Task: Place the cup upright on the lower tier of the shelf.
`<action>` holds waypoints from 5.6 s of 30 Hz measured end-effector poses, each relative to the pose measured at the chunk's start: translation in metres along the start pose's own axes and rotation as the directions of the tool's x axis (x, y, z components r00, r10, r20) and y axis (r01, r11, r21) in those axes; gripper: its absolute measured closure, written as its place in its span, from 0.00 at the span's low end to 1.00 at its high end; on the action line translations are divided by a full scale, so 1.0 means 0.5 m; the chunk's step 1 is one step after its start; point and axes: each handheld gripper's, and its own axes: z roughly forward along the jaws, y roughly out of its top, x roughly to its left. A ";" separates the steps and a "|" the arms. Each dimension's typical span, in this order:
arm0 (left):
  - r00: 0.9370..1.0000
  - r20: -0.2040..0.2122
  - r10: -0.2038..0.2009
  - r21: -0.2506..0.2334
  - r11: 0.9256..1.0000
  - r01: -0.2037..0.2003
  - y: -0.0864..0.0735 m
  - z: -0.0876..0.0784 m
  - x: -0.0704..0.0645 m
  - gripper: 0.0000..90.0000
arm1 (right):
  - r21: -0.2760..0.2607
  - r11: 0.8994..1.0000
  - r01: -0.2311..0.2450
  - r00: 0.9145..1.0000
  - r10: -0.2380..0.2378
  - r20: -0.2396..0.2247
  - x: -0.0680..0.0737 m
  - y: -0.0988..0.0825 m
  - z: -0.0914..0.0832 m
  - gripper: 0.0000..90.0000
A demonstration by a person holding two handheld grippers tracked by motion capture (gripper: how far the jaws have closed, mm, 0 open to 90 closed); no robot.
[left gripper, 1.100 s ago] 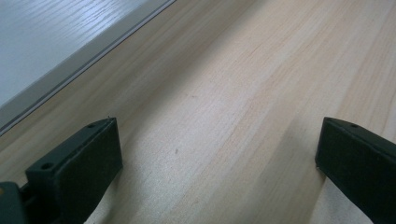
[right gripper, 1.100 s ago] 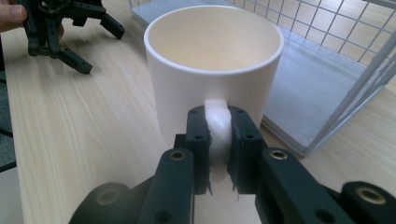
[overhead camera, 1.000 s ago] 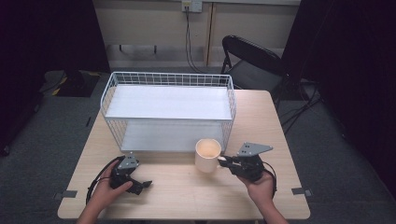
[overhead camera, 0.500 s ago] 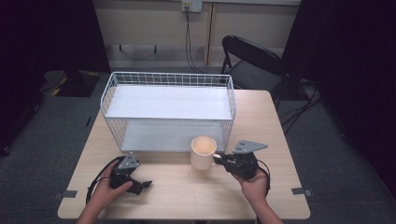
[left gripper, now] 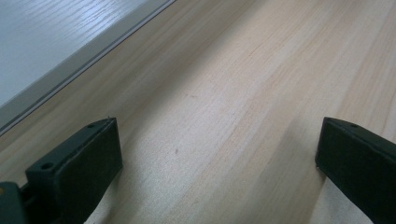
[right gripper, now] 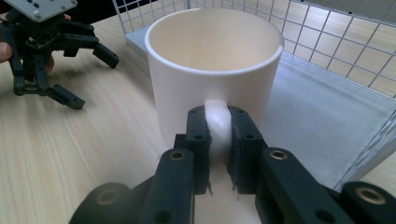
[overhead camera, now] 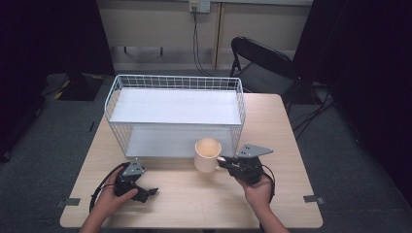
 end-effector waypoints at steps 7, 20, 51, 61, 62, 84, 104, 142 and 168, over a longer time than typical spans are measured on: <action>1.000 0.000 0.001 0.002 1.000 -0.001 0.000 0.000 0.000 0.00 | -0.009 1.000 -0.007 1.000 0.007 0.006 0.005 0.004 0.011 0.89; 1.000 -0.001 0.001 0.004 1.000 -0.001 0.000 0.000 0.000 0.00 | -0.019 1.000 -0.019 0.999 0.019 0.027 0.020 0.019 0.039 0.89; 1.000 0.000 0.001 0.001 1.000 -0.001 0.000 0.000 0.000 0.00 | -0.031 0.999 -0.036 0.992 0.039 0.116 0.036 0.053 0.094 0.89; 1.000 -0.001 0.001 0.001 1.000 -0.001 0.000 0.000 0.000 0.00 | -0.044 0.998 -0.047 0.990 0.052 0.132 0.036 0.057 0.111 0.89; 1.000 -0.001 0.003 0.002 1.000 -0.003 0.000 0.000 0.000 0.00 | -0.042 0.998 -0.050 0.989 0.055 0.137 0.036 0.058 0.112 0.89; 1.000 0.000 0.001 0.000 1.000 -0.001 0.000 0.000 0.000 0.00 | -0.048 0.998 -0.040 0.982 0.048 0.184 0.043 0.061 0.138 0.89; 1.000 0.000 0.002 0.002 1.000 -0.002 0.000 0.000 0.000 0.00 | -0.047 0.998 -0.043 0.977 0.052 0.208 0.045 0.062 0.163 0.89; 1.000 0.000 0.001 0.000 1.000 -0.001 0.000 0.000 0.000 0.00 | -0.025 0.999 -0.047 0.963 0.052 0.266 0.031 0.052 0.193 0.89; 1.000 0.000 0.000 0.002 1.000 0.000 0.000 0.000 0.000 0.00 | -0.008 0.997 -0.076 0.956 0.075 0.284 0.026 0.055 0.206 0.89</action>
